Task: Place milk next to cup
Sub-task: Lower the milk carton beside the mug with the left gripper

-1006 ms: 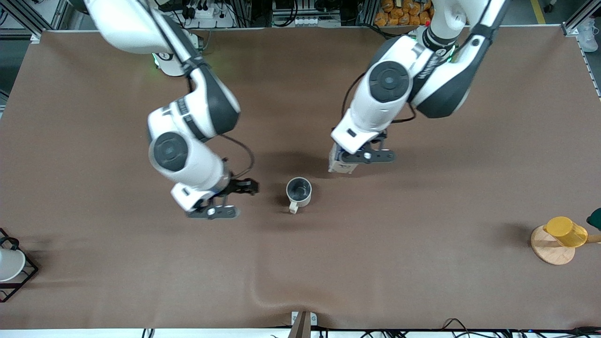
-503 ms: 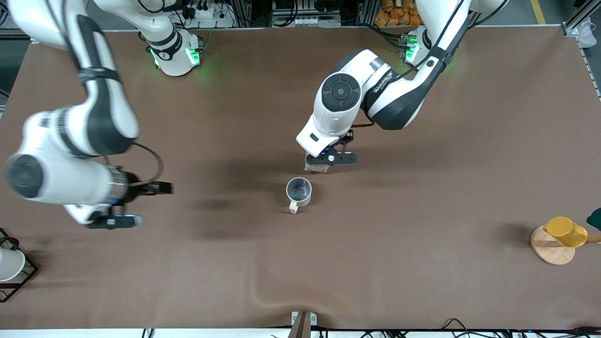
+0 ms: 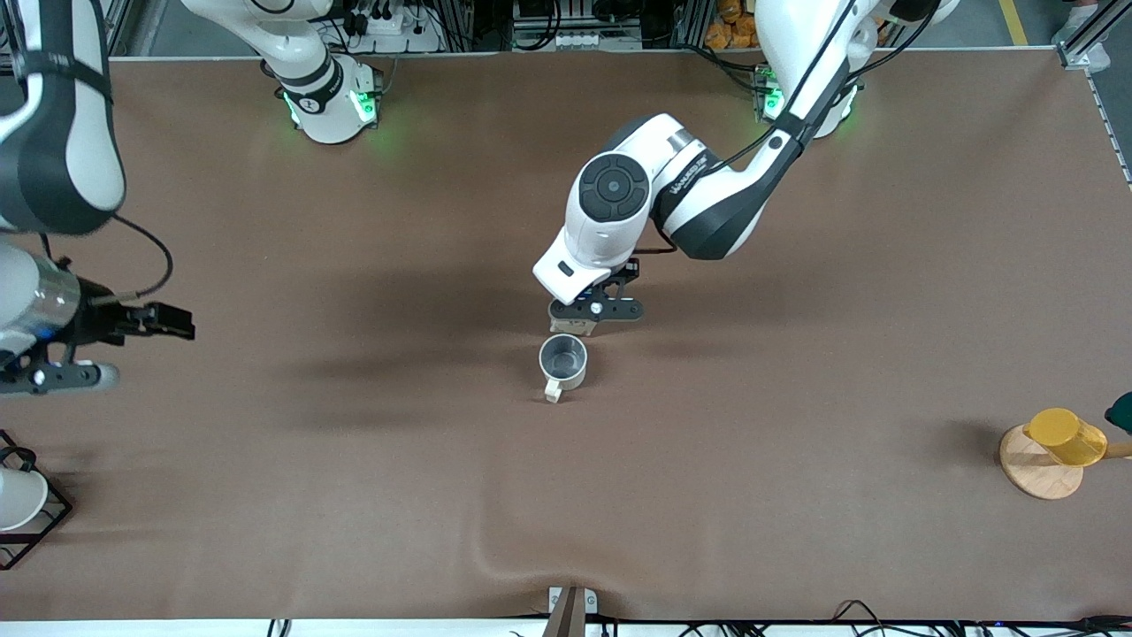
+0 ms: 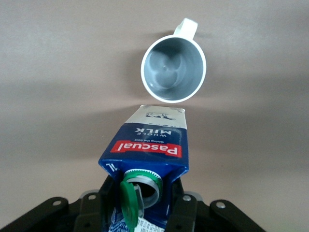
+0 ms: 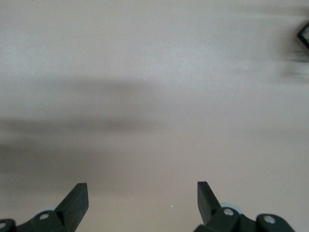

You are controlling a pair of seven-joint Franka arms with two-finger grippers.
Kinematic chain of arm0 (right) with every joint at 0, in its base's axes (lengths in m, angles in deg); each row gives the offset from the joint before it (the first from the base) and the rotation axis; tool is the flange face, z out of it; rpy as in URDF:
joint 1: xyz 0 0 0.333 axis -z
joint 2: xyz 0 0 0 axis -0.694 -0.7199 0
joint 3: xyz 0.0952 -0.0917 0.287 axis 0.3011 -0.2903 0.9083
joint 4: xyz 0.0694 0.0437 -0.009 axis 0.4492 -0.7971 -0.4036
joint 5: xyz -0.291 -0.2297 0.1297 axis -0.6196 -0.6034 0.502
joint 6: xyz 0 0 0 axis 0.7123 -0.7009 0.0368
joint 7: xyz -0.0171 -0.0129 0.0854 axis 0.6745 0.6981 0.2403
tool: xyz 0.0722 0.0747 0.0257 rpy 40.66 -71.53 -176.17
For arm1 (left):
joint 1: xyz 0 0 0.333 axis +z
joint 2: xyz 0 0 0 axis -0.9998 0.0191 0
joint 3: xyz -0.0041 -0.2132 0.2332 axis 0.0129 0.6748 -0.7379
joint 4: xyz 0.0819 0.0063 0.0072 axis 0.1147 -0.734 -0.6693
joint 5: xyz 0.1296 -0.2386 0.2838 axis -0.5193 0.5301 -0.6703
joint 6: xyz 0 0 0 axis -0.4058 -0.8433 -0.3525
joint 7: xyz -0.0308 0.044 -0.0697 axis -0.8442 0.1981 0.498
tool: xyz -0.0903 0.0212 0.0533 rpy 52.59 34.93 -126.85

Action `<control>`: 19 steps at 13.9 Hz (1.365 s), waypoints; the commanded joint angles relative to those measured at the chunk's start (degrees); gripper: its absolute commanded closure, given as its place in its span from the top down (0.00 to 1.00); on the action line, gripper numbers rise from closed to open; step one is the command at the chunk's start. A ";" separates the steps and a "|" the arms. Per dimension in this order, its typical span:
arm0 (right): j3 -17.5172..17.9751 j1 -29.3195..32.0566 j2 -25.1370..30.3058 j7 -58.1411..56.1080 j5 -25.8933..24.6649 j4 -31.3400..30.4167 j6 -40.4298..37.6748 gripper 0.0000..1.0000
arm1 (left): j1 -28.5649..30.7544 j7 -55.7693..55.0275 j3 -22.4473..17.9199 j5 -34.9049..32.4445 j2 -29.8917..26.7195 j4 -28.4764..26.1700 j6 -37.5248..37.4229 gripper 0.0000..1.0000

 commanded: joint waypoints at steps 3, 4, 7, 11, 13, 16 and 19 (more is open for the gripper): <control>0.59 0.08 10.72 0.33 -1.44 -6.79 -2.88 1.00 | -0.97 -0.44 -1.23 -1.45 1.57 1.81 0.98 0.48; 0.50 0.17 12.30 0.51 -1.35 -7.40 -2.98 1.00 | -0.88 -0.44 -1.58 -1.71 1.48 1.72 0.89 0.49; -2.56 -0.27 13.81 1.56 1.45 -7.85 -3.94 1.00 | -0.97 -0.61 -1.94 -2.77 1.13 1.64 0.02 0.49; -3.02 -0.53 14.95 1.57 3.13 -7.76 -4.29 1.00 | -1.58 -0.88 -2.02 -2.76 1.74 1.55 0.10 0.50; -2.93 -0.44 15.48 1.65 3.13 -7.76 -5.35 1.00 | -1.76 -1.05 -2.02 -2.68 2.09 1.55 0.10 0.51; -2.93 0.08 15.22 1.74 3.22 -7.85 -5.97 1.00 | -2.11 -1.22 -2.02 -2.41 2.80 1.64 0.28 0.63; -2.93 0.08 14.87 1.65 3.22 -7.58 -5.09 1.00 | -2.46 -2.02 -2.02 -2.50 2.89 1.64 0.54 1.00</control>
